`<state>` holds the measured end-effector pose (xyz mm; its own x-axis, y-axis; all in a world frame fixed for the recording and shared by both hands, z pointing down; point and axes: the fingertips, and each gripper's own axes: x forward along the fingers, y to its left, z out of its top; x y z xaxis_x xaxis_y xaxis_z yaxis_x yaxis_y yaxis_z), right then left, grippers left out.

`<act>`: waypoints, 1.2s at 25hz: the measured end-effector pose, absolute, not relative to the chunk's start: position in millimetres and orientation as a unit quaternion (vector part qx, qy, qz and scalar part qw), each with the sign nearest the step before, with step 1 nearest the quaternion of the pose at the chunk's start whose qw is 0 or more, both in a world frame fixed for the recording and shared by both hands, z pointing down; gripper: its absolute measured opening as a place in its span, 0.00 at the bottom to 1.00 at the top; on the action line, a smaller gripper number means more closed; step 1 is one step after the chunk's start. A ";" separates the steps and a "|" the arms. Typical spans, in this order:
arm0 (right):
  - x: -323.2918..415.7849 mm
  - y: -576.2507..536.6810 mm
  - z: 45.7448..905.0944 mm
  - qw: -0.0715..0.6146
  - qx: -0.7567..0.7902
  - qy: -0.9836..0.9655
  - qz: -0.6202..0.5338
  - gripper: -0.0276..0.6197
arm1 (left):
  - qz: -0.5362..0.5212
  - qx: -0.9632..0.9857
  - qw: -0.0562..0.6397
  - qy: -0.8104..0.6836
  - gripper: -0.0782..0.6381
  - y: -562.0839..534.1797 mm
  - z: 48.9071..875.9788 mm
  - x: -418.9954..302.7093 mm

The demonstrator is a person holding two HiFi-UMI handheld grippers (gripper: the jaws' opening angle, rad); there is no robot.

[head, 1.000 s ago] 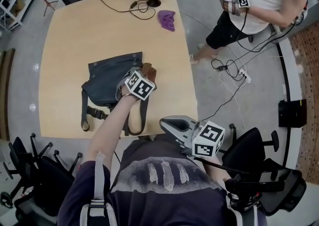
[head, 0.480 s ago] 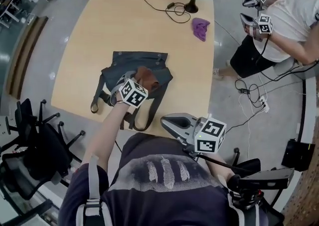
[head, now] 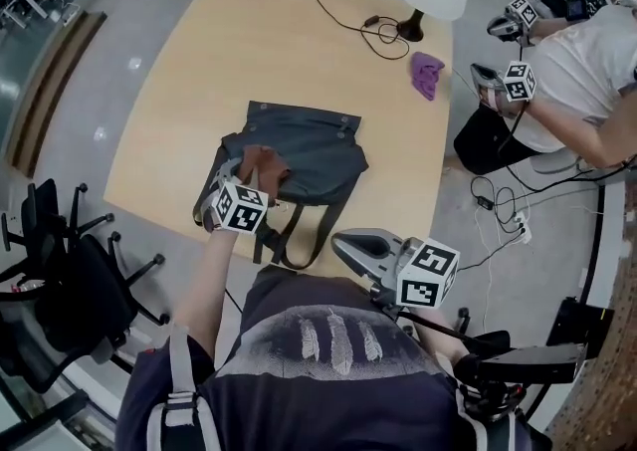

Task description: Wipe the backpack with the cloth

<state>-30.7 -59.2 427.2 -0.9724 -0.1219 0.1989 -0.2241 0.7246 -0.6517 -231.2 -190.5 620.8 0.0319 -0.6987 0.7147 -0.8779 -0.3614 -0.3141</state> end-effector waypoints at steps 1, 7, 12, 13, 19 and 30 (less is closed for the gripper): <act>-38.3 -60.8 427.6 0.077 0.095 -0.927 0.355 0.05 | 0.419 0.706 0.111 -0.560 0.19 -188.4 620.2 -243.7; -74.0 -66.4 431.6 0.101 0.096 -0.925 0.352 0.05 | 0.377 0.616 0.193 -0.664 0.19 -178.9 601.3 -372.4; -86.2 -76.6 433.3 0.114 0.111 -0.928 0.337 0.05 | 0.366 0.601 0.188 -0.685 0.19 -216.7 592.1 -403.7; -85.3 -76.8 434.1 0.116 0.117 -0.927 0.336 0.05 | 0.376 0.608 0.187 -0.673 0.19 -225.0 599.5 -395.5; -57.8 -82.7 430.9 0.096 0.172 -0.920 0.338 0.05 | 0.409 0.666 0.208 -0.588 0.19 -255.4 632.9 -319.6; -18.1 -80.9 437.8 0.040 0.223 -0.897 0.380 0.05 | 0.454 0.732 0.196 -0.468 0.19 -280.2 637.0 -213.6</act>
